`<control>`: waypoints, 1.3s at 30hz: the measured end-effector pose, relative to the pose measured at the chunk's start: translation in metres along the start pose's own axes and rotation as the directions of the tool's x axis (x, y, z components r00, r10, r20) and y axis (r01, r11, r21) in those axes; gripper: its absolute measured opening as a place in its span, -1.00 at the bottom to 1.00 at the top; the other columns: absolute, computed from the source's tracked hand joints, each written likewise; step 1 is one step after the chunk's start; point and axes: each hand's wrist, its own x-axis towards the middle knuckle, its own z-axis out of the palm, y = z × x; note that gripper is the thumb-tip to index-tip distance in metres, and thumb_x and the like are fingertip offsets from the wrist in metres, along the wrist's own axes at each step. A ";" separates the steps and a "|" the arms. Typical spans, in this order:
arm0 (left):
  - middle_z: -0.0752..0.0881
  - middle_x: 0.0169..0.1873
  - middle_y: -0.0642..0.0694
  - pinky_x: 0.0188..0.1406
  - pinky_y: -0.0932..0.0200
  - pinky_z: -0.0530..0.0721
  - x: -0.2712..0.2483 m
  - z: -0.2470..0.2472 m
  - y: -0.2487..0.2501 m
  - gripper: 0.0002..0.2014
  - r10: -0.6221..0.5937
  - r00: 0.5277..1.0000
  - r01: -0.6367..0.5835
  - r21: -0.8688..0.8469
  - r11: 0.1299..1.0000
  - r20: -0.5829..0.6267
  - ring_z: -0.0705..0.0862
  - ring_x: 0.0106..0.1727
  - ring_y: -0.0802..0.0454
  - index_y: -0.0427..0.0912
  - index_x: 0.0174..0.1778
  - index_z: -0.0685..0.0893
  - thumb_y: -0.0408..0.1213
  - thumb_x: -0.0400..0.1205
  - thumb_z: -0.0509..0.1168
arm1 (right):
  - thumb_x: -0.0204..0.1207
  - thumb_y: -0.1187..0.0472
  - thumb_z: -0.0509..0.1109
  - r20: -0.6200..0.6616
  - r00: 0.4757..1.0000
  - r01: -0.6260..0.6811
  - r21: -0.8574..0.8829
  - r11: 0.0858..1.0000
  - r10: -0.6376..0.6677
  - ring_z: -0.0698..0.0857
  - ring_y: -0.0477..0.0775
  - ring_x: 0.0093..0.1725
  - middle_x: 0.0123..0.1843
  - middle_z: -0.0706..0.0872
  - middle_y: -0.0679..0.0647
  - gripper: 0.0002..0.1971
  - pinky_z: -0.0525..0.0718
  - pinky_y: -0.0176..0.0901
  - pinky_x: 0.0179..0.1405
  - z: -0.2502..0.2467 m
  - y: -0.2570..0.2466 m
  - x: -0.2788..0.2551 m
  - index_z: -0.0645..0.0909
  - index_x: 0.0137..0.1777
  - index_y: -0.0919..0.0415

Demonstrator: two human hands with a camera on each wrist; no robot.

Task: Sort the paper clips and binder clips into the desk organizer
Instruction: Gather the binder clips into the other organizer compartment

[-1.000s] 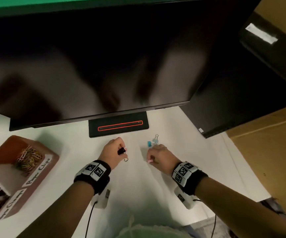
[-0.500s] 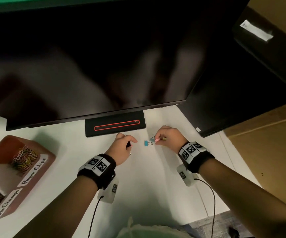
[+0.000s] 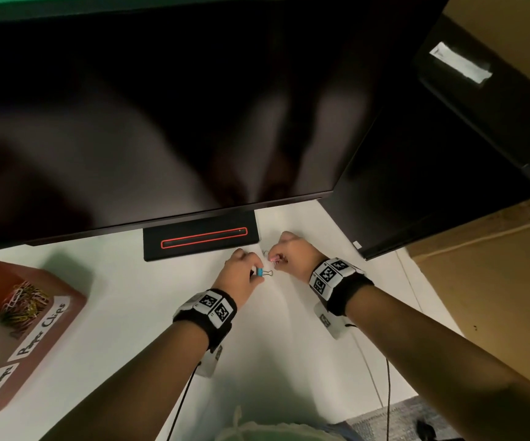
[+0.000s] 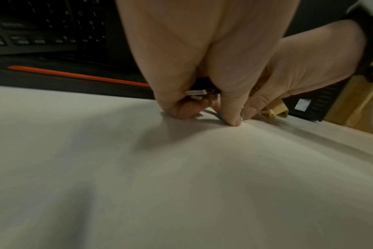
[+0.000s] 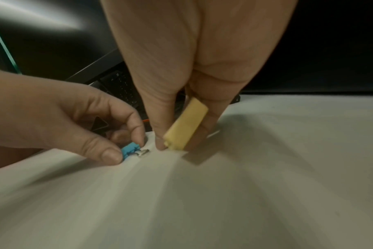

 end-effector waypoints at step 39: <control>0.66 -0.19 -0.13 -0.29 0.12 0.54 -0.258 -0.205 -0.194 -0.87 -0.666 0.680 0.146 -0.833 0.533 -0.307 0.64 -0.24 0.00 -0.08 -0.08 0.55 -0.32 0.67 0.11 | 0.46 0.32 0.38 0.080 0.834 0.543 0.058 0.838 -0.546 0.64 0.12 0.00 -0.01 0.73 0.18 -0.89 0.55 -0.13 0.09 0.081 -0.346 0.017 0.71 -0.07 0.26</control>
